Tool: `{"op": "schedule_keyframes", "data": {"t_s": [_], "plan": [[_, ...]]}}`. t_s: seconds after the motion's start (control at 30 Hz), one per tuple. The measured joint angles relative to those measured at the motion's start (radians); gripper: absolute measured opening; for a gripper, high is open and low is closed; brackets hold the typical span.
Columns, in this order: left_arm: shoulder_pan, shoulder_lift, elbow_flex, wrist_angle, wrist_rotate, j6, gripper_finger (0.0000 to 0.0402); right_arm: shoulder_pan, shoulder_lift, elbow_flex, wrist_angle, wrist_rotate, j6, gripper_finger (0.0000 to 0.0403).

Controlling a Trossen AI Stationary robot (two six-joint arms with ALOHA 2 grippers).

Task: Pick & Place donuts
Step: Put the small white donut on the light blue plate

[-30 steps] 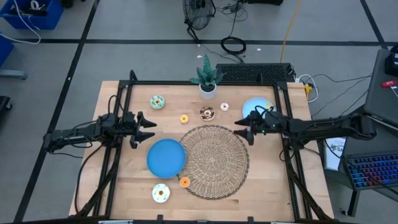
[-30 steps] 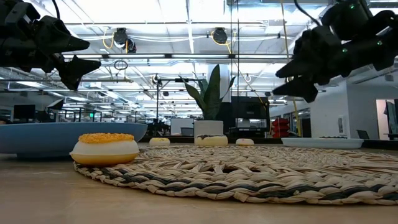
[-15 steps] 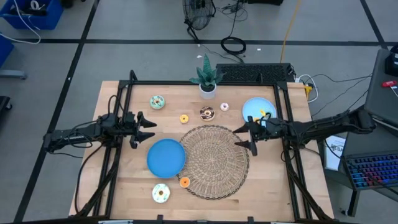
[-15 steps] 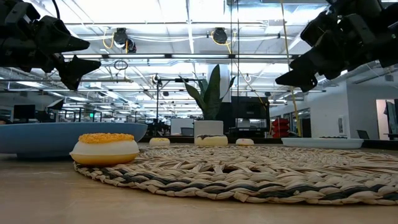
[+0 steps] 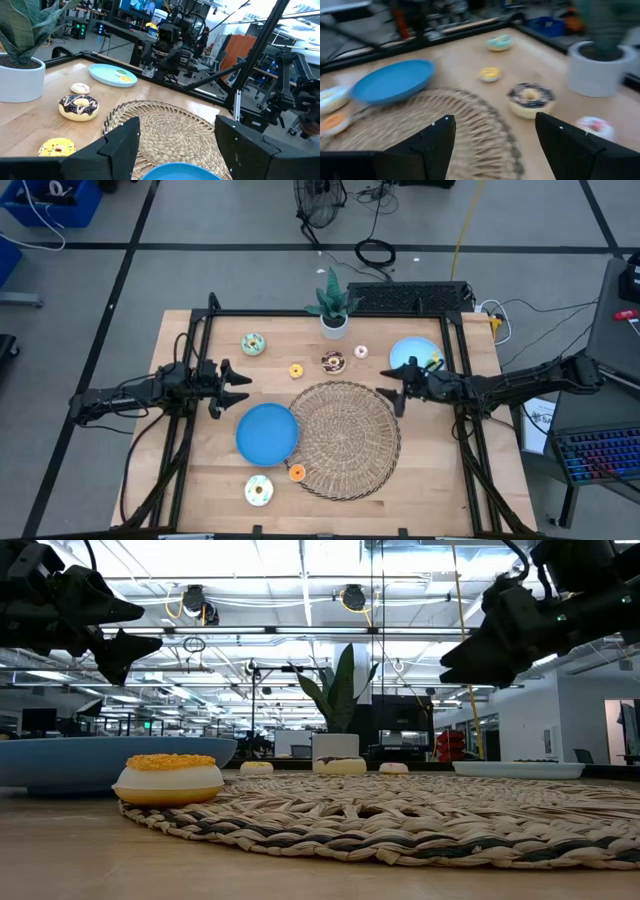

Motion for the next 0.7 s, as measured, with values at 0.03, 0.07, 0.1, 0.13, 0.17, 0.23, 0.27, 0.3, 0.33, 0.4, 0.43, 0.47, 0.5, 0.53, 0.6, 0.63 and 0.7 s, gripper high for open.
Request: {"op": "schedule_keyframes", "data": {"t_s": [0.03,0.07,0.1,0.13,0.17,0.23,0.27,0.3,0.33,0.4,0.43,0.47,0.5,0.53,0.6,0.63,0.7], "plan": [[0.000,0.000,0.000,0.000,0.000,0.000,0.0255,0.000,0.000,0.000,0.000,0.024,0.012,0.0260],[0.000,0.000,0.000,0.000,0.000,0.000,0.0255,0.000,0.000,0.000,0.000,0.041,0.019,0.0260],[0.000,0.000,0.000,0.000,0.000,0.000,0.0255,0.000,0.000,0.000,0.000,0.057,0.021,0.0260],[0.000,0.000,0.000,0.000,0.000,0.000,0.0255,0.000,0.000,0.000,0.000,0.072,0.021,0.0259],[0.000,0.000,0.000,0.000,0.000,0.000,0.0255,0.000,0.000,0.000,0.000,0.094,0.025,0.0258],[0.000,0.000,0.000,0.000,0.000,0.000,0.0255,0.000,0.000,0.000,-0.002,0.142,0.049,0.0256],[0.000,0.000,0.000,0.000,0.000,0.000,0.0255,0.000,0.000,0.000,-0.003,0.165,0.059,0.0255],[0.000,0.000,0.000,0.000,0.000,0.000,0.0255,0.000,0.000,0.000,-0.006,0.186,0.065,0.0254],[0.000,0.000,0.000,0.000,0.000,0.000,0.0255,0.000,0.000,0.000,-0.007,0.205,0.069,0.0254],[0.000,0.000,0.000,0.000,0.000,0.000,0.0255,0.000,0.000,0.000,-0.008,0.250,0.071,0.0253],[0.000,0.000,0.000,0.000,0.000,0.000,0.0255,0.000,0.000,0.000,-0.009,0.274,0.074,0.0253],[0.000,0.000,0.000,0.000,0.000,0.000,0.0255,0.000,0.000,0.000,-0.009,0.295,0.080,0.0253],[0.000,0.000,0.000,0.000,0.000,0.000,0.0255,0.000,0.000,0.000,-0.009,0.315,0.086,0.0253],[0.000,0.000,0.000,0.000,0.000,0.000,0.0255,0.000,0.000,0.000,-0.009,0.330,0.091,0.0253],[0.000,0.000,0.000,0.000,0.000,0.000,0.0255,0.000,0.000,0.000,-0.009,0.350,0.096,0.0253],[0.000,0.000,0.000,0.000,0.000,0.000,0.0255,0.000,0.000,0.000,-0.010,0.351,0.096,0.0253],[0.000,0.000,0.000,0.000,0.000,0.000,0.0255,0.000,0.000,0.000,-0.015,0.352,0.097,0.0253]]}}
